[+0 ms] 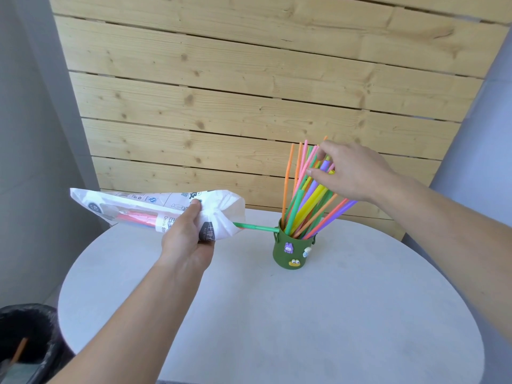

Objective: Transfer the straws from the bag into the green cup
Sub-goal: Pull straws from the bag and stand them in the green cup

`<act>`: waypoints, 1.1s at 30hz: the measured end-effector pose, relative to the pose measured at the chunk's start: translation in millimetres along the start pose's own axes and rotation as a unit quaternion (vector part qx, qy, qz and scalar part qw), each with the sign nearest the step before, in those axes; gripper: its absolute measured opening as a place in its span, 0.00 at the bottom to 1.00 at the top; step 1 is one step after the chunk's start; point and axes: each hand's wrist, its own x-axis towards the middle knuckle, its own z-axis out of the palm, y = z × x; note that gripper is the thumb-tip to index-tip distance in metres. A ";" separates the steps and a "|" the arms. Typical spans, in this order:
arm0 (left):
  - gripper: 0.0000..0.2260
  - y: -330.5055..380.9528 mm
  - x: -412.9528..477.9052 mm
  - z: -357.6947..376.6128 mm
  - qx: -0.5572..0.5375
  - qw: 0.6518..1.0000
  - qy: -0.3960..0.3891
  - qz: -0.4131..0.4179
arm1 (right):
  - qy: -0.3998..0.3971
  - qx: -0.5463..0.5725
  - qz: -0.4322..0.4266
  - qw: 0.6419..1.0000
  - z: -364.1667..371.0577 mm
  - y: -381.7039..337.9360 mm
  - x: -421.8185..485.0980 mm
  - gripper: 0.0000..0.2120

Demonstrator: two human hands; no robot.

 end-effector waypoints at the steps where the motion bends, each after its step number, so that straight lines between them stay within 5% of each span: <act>1: 0.15 0.2 0.1 -0.1 0.000 1.000 -0.001 0.001 | 0.014 0.002 -0.005 1.000 0.2 -1.6 -1.1 0.17; 6: 0.14 -0.1 0.5 0.1 -0.002 1.000 0.000 -0.004 | 0.046 0.009 -0.022 0.999 -1.7 -5.8 -5.7 0.17; 16: 0.10 -0.9 0.8 -1.0 0.005 1.000 -0.002 -0.007 | -0.050 -0.073 -0.041 0.995 -8.3 -6.7 -4.2 0.16; 33: 0.11 0.6 1.5 -1.3 0.006 1.000 -0.011 -0.006 | 0.060 0.021 0.037 0.997 -19.5 -11.9 -35.4 0.28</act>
